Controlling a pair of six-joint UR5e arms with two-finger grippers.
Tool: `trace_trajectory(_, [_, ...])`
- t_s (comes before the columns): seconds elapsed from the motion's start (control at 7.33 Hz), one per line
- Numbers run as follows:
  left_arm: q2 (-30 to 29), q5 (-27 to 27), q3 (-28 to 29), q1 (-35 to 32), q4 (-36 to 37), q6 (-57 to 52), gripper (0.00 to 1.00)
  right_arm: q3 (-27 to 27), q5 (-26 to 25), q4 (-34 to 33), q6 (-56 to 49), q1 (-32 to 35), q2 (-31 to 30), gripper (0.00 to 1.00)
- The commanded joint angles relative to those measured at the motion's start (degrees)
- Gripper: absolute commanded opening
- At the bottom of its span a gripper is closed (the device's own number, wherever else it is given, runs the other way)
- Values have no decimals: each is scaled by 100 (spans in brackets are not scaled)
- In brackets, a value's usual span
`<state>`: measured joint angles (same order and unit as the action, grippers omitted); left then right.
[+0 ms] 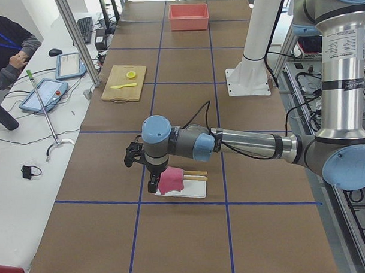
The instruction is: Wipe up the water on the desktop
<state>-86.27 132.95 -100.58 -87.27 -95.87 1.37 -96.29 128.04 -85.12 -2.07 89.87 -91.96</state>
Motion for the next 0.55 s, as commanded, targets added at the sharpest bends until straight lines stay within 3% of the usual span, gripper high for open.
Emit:
trace_trajectory(0.0, [-83,12,-14,0,-28,3,98,-39,1,161,31,4,55,100])
trace_trajectory(0.14, [-144,21,-49,-18,-46,12,98,5,-7,623,31,4,21,100])
trace_trajectory(0.41, [-154,12,-67,-18,-202,12,98,364,37,856,40,4,82,100])
